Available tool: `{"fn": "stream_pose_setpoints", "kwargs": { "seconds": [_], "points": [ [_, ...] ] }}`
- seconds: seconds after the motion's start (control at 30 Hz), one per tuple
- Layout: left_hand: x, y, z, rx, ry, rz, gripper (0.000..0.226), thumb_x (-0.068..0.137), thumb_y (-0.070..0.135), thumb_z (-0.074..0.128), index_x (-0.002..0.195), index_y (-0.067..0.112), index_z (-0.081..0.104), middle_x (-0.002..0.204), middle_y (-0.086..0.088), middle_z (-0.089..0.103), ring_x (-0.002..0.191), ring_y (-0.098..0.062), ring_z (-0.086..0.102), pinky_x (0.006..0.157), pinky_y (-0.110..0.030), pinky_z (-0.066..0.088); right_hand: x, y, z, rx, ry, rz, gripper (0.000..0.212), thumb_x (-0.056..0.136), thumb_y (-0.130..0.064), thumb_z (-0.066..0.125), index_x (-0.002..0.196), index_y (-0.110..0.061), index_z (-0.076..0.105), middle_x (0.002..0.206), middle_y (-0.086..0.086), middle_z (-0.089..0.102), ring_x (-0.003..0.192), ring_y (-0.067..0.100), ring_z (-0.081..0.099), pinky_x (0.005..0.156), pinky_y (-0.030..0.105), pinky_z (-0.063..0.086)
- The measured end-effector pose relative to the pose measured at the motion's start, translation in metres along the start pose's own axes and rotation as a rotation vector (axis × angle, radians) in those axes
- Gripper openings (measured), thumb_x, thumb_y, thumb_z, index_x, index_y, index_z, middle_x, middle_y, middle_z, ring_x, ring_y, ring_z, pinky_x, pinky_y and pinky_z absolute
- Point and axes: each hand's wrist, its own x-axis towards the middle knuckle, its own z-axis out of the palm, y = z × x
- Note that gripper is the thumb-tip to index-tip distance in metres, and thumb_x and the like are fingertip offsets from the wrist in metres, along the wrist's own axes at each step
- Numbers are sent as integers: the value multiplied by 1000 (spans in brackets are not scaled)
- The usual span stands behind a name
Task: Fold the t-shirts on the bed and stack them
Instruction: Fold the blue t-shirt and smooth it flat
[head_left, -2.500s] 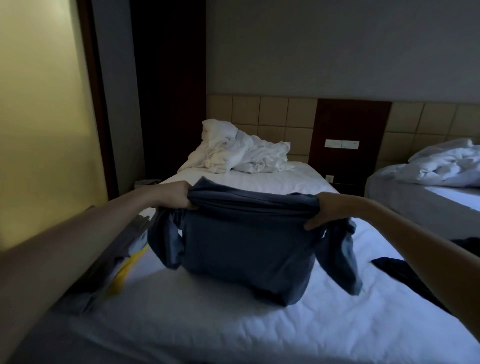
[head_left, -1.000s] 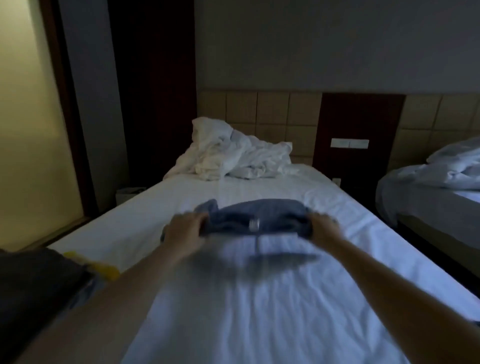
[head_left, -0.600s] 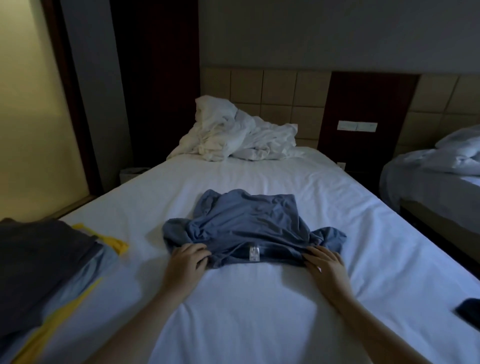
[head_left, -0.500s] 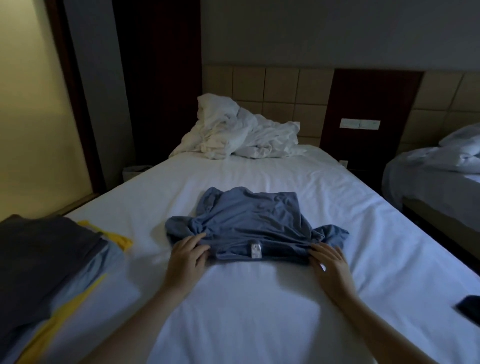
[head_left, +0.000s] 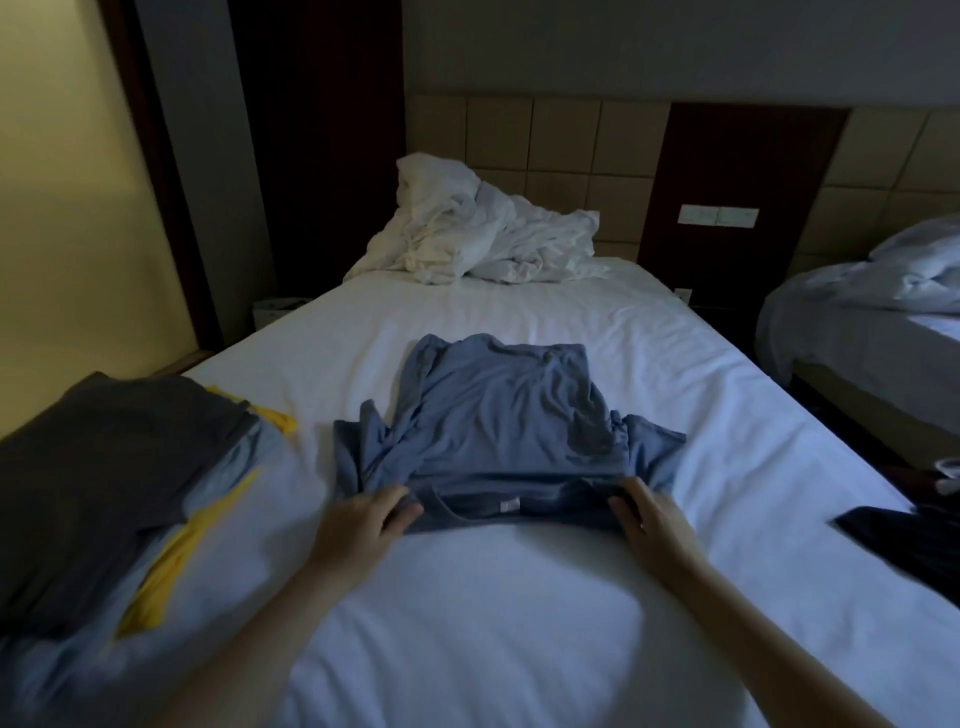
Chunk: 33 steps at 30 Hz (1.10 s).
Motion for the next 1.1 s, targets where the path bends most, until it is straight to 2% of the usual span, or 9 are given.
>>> {"fn": "stream_pose_setpoints", "kwargs": {
  "seconds": [0.1, 0.2, 0.33, 0.5, 0.63, 0.73, 0.9, 1.0, 1.1],
  "points": [
    [-11, -10, -8, -15, -216, 72, 64, 91, 66, 30, 92, 14, 66, 82, 1, 67, 77, -10, 58, 58, -17, 40, -13, 10, -11, -162, -45, -143, 37, 80, -34, 60, 107, -8, 66, 95, 12, 68, 87, 33, 64, 77, 37, 49],
    [-9, -14, -28, -114, -269, -19, 29, 85, 28, 50, 104, 11, 65, 101, -1, 64, 87, -22, 64, 67, -21, 41, -26, 18, -29, -24, 1, -206, 17, 76, -24, 53, 89, -25, 64, 77, 4, 65, 71, 29, 64, 70, 25, 44],
    [-10, -13, -60, -86, -227, 84, 30, 66, 10, 61, 83, 26, 42, 88, 3, 43, 67, -18, 46, 52, -21, 31, -36, 11, -57, -32, 108, -244, 9, 80, -30, 57, 87, -30, 50, 71, -5, 63, 69, 15, 56, 66, 24, 30],
    [-52, -7, -71, -153, -388, -27, 39, 64, 0, 55, 74, 26, 27, 71, -6, 47, 66, -26, 47, 58, -33, 36, -90, 7, -42, -102, -43, -120, 20, 77, -33, 55, 87, -26, 70, 86, -8, 68, 86, 14, 57, 67, 31, 14],
    [-43, 16, -93, -30, -497, -50, 14, 88, 8, 59, 95, 16, 51, 98, -14, 61, 89, -34, 60, 65, -33, 37, -87, -3, -54, -14, 80, -112, 10, 70, -21, 64, 74, -13, 68, 70, 0, 65, 76, 16, 53, 73, 31, 25],
    [-47, 27, -100, -31, -623, -47, 28, 95, 14, 53, 122, 13, 59, 119, -4, 63, 109, -26, 59, 81, -31, 43, -93, -7, -67, 26, -87, -99, 22, 70, -22, 62, 70, -1, 60, 62, 11, 61, 55, 26, 57, 56, 27, 37],
    [-76, 40, -108, -239, -522, -357, 33, 90, 1, 55, 121, 9, 63, 120, -10, 64, 113, -28, 58, 92, -30, 42, -121, -13, -70, -110, -134, -130, 30, 73, -27, 57, 85, 0, 64, 73, 15, 66, 62, 31, 62, 58, 32, 44],
    [-95, 50, -110, -147, -617, -285, 41, 88, 10, 59, 127, 21, 58, 117, -3, 63, 107, -21, 59, 85, -26, 42, -142, -11, -58, -246, -47, -252, 33, 76, -32, 52, 106, -27, 64, 76, 0, 64, 76, 23, 55, 73, 30, 40],
    [-98, 51, -120, -150, -697, -240, 40, 86, 34, 66, 124, 27, 55, 95, 0, 60, 85, -12, 59, 74, -24, 42, -159, -21, -50, -227, -4, -229, 39, 73, -32, 46, 104, -26, 69, 80, 1, 58, 83, 18, 44, 80, 29, 33]
  ]
}}
